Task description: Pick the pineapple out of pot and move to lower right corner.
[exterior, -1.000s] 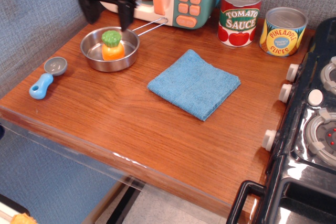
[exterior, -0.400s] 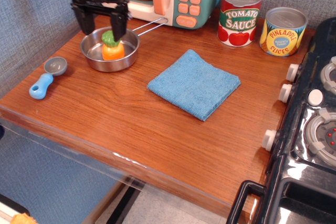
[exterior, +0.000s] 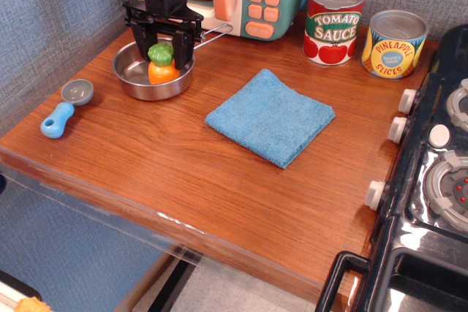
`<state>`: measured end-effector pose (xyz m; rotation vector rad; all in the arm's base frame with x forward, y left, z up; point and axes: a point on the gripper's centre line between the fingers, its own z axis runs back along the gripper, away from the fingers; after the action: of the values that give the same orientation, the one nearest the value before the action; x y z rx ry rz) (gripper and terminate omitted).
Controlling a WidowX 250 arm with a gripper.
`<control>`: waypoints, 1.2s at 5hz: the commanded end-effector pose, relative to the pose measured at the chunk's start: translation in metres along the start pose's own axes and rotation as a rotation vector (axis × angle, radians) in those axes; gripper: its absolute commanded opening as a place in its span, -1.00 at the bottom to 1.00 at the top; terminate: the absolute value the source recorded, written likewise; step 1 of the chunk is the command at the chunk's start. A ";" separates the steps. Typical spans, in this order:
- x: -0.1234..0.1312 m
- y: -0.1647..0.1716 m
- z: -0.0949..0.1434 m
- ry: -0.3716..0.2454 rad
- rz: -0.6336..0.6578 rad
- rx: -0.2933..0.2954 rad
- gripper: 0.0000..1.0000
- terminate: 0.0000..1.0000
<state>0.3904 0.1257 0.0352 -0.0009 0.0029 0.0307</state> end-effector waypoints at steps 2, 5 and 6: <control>-0.007 0.008 0.059 -0.170 0.012 0.032 -1.00 -1.00; -0.040 -0.118 0.085 -0.265 -0.456 -0.051 -1.00 -1.00; -0.066 -0.163 0.072 -0.221 -0.630 -0.069 -1.00 -1.00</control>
<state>0.3340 -0.0546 0.0840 -0.0857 -0.1443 -0.6103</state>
